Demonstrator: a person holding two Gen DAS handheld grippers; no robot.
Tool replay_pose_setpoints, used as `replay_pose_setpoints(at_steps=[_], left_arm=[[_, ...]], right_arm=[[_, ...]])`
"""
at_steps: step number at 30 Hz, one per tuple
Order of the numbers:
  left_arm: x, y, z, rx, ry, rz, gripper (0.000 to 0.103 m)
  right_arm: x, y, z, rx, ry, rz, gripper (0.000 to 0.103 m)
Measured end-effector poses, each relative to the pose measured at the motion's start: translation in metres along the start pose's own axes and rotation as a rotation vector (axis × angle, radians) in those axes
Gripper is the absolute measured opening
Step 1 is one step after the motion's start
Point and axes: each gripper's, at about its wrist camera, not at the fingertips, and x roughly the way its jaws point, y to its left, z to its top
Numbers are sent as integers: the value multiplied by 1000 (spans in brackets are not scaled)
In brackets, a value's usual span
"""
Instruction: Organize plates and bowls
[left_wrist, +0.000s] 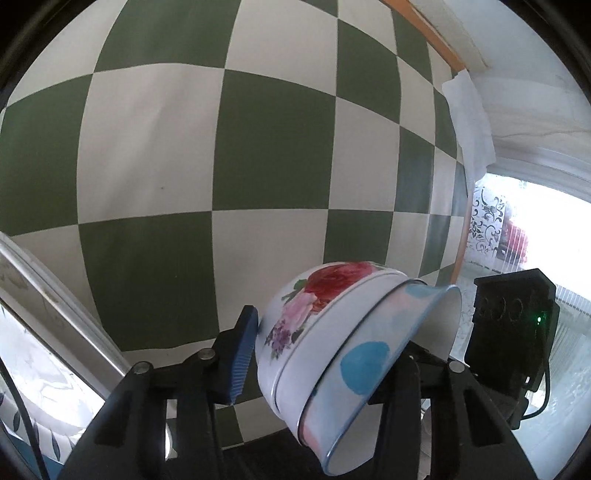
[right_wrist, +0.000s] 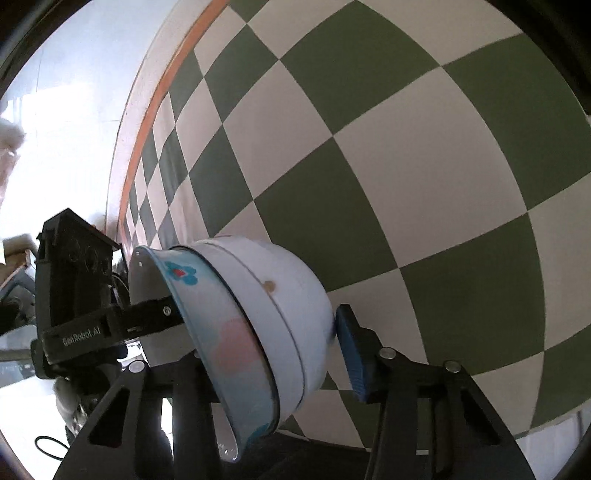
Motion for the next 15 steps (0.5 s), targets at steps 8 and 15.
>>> replay_pose_setpoints(at_steps=[8,15], left_arm=[[-2,-5,-11,45,-35,33,41],[-12,-9,-14,82,-81,41,41]], right_arm=[[-2,-1,-7,-27,-23,20,45],[-4,10,-10,-77,-33,4,44]])
